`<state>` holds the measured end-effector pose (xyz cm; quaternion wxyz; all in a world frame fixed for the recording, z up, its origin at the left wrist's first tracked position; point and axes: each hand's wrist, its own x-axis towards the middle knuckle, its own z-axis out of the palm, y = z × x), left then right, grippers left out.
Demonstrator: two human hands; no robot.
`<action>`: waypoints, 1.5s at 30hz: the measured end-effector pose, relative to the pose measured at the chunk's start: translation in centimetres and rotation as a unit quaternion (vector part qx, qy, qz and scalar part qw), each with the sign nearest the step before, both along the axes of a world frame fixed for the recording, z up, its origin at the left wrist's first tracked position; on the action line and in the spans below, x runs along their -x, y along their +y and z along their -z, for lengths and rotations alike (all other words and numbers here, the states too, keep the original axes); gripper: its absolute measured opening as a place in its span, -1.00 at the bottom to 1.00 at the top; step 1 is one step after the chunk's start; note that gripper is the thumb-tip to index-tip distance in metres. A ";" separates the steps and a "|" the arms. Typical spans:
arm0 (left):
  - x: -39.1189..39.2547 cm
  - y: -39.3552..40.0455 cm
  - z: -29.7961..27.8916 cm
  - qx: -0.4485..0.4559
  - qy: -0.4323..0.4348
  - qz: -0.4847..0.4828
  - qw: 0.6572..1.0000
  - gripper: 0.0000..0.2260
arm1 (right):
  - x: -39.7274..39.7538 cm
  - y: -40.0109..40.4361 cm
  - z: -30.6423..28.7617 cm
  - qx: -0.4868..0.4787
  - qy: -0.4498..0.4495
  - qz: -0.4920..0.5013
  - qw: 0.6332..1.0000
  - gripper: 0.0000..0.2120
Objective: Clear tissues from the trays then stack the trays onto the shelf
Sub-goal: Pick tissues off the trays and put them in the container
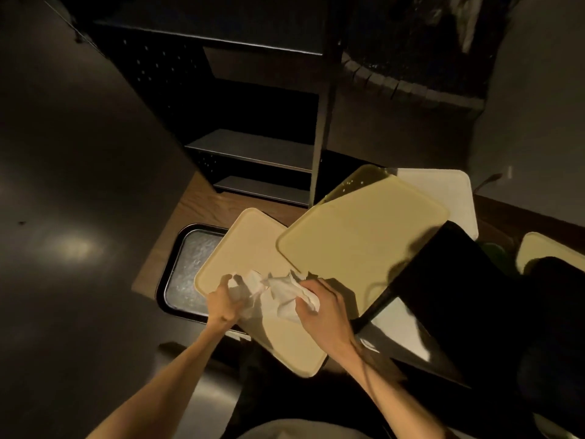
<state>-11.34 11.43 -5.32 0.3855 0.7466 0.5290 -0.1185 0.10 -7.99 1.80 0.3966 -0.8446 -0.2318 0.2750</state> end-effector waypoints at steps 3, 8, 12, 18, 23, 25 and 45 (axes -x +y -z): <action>0.0 0.6 1.3 0.016 0.013 0.008 1.000 -0.40 | 0.8 1.5 0.2 0.018 -0.035 -0.001 0.999 -0.75; 0.6 2.0 2.1 0.061 0.007 0.023 0.998 -0.57 | 1.8 4.8 0.3 0.063 0.010 0.009 0.998 -0.71; 0.6 4.4 1.6 0.126 -0.030 -0.018 0.991 -0.76 | 2.3 8.0 0.7 0.077 0.021 0.035 0.996 -0.69; 0.3 9.6 -1.6 0.313 -0.146 -0.171 0.923 -0.82 | 3.7 14.2 0.7 0.060 0.008 0.048 0.997 -0.74; 1.1 13.6 -5.0 0.425 -0.224 -0.241 0.843 -0.89 | 5.0 19.1 -0.8 0.013 -0.066 -0.036 0.997 -0.74; 1.4 14.8 -5.9 0.453 -0.238 -0.286 0.810 -0.86 | 5.4 20.3 -1.3 -0.015 -0.064 -0.068 0.996 -0.71; 9.0 23.5 -10.6 0.329 -0.289 -0.328 0.837 -0.62 | 8.0 32.4 -2.1 -0.093 0.062 -0.189 0.976 -0.45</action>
